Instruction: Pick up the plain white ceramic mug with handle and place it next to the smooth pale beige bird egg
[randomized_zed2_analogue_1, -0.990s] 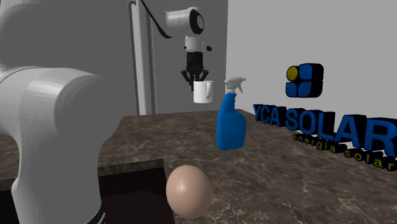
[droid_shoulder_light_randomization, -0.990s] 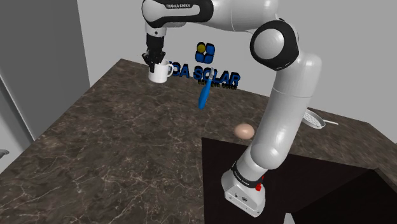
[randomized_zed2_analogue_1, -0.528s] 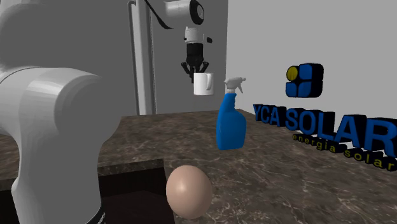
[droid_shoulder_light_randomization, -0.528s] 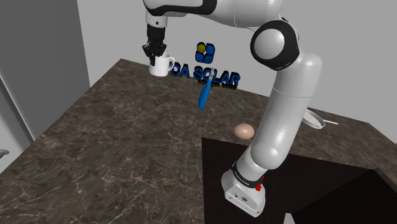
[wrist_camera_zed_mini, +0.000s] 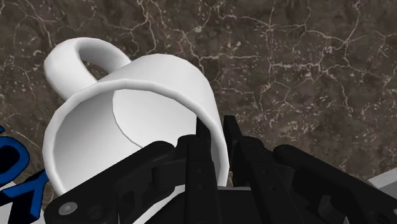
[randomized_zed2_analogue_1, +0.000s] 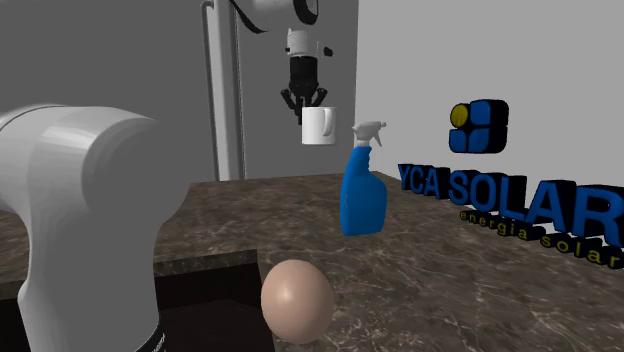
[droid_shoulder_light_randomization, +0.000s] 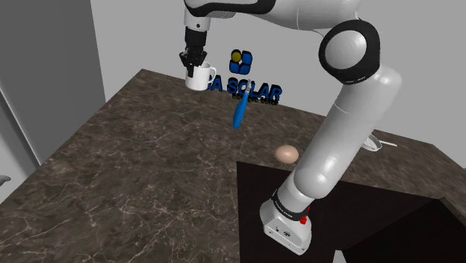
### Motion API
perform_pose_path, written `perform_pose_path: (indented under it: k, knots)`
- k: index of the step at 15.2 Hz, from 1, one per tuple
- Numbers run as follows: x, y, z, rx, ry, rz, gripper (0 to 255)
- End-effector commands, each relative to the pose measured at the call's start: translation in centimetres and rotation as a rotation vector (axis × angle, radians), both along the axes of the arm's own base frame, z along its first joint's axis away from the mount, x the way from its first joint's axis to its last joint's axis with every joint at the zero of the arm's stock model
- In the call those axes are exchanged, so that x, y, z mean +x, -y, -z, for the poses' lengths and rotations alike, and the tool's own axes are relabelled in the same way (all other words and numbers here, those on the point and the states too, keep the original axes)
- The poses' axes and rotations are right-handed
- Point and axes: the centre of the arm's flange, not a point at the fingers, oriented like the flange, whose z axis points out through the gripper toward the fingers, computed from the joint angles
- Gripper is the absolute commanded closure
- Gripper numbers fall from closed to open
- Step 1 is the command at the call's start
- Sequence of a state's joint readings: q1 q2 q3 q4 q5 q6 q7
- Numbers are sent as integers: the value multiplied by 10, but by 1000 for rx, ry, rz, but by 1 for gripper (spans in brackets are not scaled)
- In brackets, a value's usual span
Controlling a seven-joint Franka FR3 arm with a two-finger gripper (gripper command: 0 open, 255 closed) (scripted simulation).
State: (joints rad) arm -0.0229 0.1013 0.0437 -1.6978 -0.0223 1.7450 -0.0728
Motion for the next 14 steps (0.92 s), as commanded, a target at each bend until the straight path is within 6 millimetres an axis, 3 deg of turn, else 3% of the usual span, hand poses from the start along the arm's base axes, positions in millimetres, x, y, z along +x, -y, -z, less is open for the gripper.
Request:
perform_pose_path:
  k: [1, 14]
  knots:
    - [-27, 10, 0, 0, 0, 0, 255]
    - [-191, 59, -1, 0, 0, 0, 255]
